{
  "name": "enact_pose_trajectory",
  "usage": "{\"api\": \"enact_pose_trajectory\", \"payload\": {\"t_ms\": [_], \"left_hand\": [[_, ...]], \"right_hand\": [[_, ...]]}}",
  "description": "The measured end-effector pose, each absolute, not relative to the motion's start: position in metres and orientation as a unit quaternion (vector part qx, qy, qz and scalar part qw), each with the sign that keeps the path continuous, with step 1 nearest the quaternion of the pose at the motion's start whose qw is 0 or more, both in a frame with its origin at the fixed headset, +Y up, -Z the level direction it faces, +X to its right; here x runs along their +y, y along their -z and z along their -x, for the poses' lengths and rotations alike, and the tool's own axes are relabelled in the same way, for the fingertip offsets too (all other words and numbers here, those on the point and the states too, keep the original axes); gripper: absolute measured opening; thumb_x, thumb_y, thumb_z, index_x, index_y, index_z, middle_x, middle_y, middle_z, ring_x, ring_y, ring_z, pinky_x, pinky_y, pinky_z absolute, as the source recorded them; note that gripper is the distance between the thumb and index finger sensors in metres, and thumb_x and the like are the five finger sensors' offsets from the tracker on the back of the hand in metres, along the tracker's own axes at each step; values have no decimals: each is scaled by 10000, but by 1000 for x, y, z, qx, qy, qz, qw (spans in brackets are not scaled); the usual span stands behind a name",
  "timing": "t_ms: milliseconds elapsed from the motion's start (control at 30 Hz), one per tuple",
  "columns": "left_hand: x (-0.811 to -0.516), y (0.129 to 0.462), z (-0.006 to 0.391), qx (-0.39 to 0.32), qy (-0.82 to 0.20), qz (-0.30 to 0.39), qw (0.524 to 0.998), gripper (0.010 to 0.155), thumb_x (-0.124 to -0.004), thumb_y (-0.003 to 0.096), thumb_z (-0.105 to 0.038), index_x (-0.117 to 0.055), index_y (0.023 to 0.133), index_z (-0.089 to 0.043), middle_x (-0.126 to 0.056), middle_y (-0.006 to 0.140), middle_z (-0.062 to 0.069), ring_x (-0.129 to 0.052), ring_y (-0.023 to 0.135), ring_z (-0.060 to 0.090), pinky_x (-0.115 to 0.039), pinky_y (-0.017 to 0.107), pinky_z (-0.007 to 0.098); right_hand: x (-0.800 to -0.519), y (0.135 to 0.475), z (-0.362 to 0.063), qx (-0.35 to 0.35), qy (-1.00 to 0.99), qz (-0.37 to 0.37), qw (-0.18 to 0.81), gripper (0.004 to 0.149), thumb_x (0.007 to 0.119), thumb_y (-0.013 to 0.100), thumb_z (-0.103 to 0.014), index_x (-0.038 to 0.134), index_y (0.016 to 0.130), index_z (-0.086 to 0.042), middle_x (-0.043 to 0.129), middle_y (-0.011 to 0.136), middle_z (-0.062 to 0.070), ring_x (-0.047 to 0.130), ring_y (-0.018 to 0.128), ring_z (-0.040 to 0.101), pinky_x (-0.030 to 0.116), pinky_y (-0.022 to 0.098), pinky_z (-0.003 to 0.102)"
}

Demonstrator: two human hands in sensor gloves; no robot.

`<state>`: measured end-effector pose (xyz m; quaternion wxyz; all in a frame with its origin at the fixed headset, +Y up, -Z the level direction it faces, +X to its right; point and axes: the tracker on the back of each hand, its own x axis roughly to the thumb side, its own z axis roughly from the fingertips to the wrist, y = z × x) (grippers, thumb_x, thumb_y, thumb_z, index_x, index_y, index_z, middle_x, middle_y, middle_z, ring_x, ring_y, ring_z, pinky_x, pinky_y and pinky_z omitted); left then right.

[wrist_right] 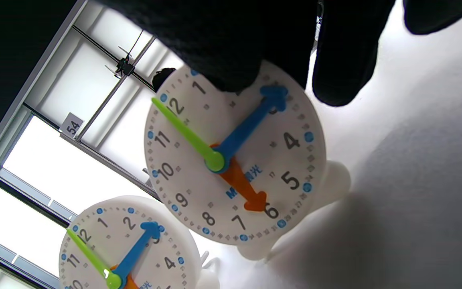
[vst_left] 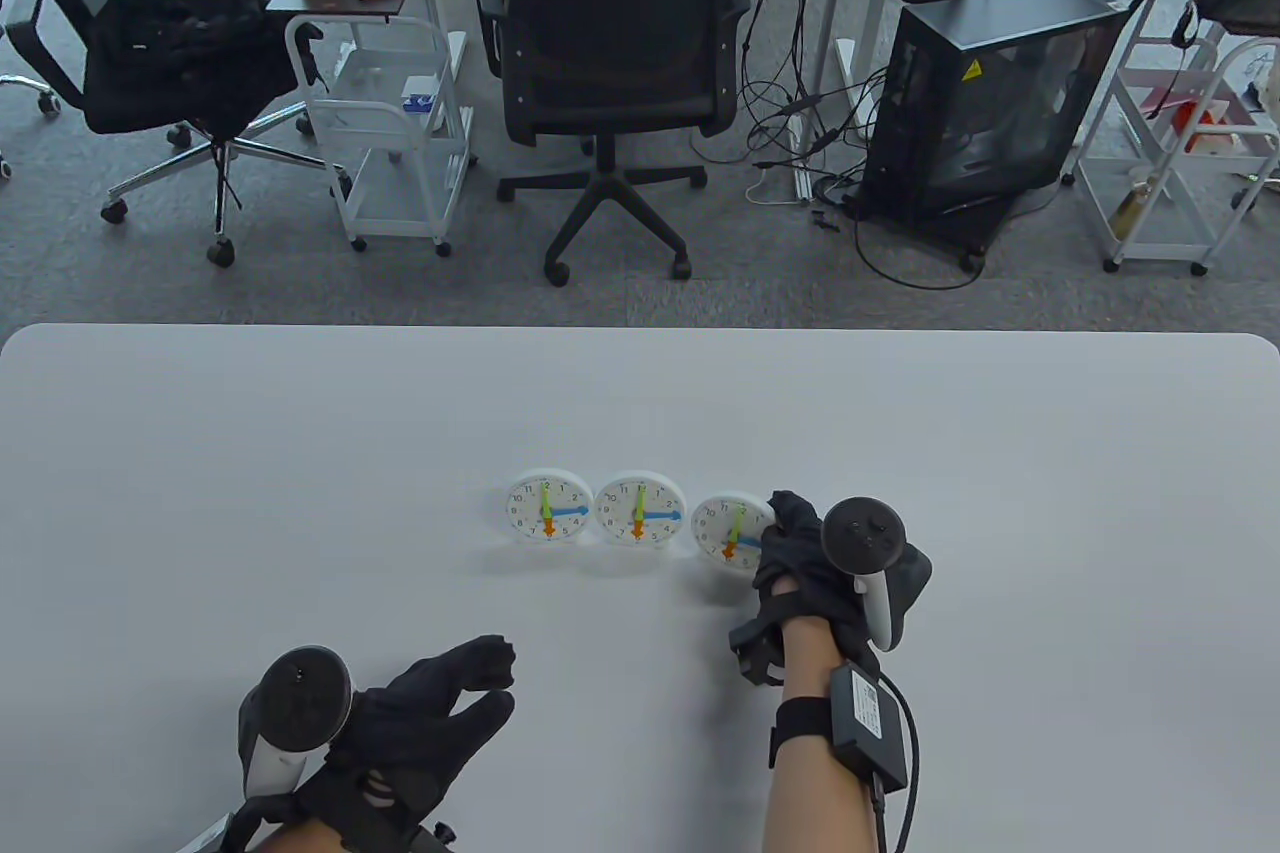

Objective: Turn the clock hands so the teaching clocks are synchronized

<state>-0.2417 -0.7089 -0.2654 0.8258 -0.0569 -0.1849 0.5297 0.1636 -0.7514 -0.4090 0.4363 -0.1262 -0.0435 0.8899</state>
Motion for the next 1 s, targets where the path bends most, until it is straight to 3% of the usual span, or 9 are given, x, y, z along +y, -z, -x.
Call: {"api": "enact_pose_trajectory", "payload": {"t_ms": [233, 400, 467, 600, 767, 1000], "left_hand": [[-707, 267, 244, -186, -526, 44, 829, 697, -827, 507, -555, -662, 1028, -123, -810, 1010, 233, -703, 906, 561, -425, 613, 741], [-704, 267, 246, -198, -500, 17, 843, 729, -832, 503, -574, -630, 1044, -128, -770, 1041, 247, -659, 932, 571, -410, 616, 743], [-702, 267, 247, -203, -476, 5, 855, 752, -833, 500, -588, -614, 1055, -131, -732, 1068, 255, -629, 948, 582, -397, 617, 746], [-701, 269, 250, -204, -426, -14, 881, 811, -833, 492, -623, -558, 1081, -139, -619, 1128, 281, -516, 991, 618, -355, 617, 753], [-702, 272, 251, -193, -347, -13, 918, 880, -814, 490, -665, -455, 1116, -161, -419, 1195, 283, -308, 1034, 630, -271, 619, 752], [-712, 278, 251, -169, -330, -1, 929, 864, -802, 494, -660, -468, 1114, -161, -412, 1195, 282, -302, 1039, 618, -263, 621, 747]], "right_hand": [[-726, 382, -164, -119, -906, 89, 396, 737, 792, 500, -390, 533, 1051, 27, 590, 1022, 277, 626, 868, 621, 471, 546, 765], [-683, 340, -132, -166, -913, -10, 371, 791, 766, 509, -482, 534, 1054, 43, 470, 1062, 320, 430, 927, 655, 353, 553, 777], [-670, 317, -112, -156, -920, -60, 355, 844, 754, 515, -524, 495, 1068, 57, 356, 1086, 335, 256, 948, 651, 244, 557, 772], [-662, 277, -82, -150, -925, -140, 319, 925, 715, 525, -591, 376, 1115, 35, 150, 1091, 349, 35, 929, 636, 107, 537, 771], [-674, 268, -72, -157, -930, -187, 275, 918, 716, 516, -588, 370, 1115, 15, 118, 1086, 340, -5, 920, 622, 67, 525, 768], [-678, 264, -61, -141, -924, -211, 287, 895, 718, 517, -570, 393, 1106, 20, 163, 1093, 339, 46, 932, 639, 94, 536, 770]]}}
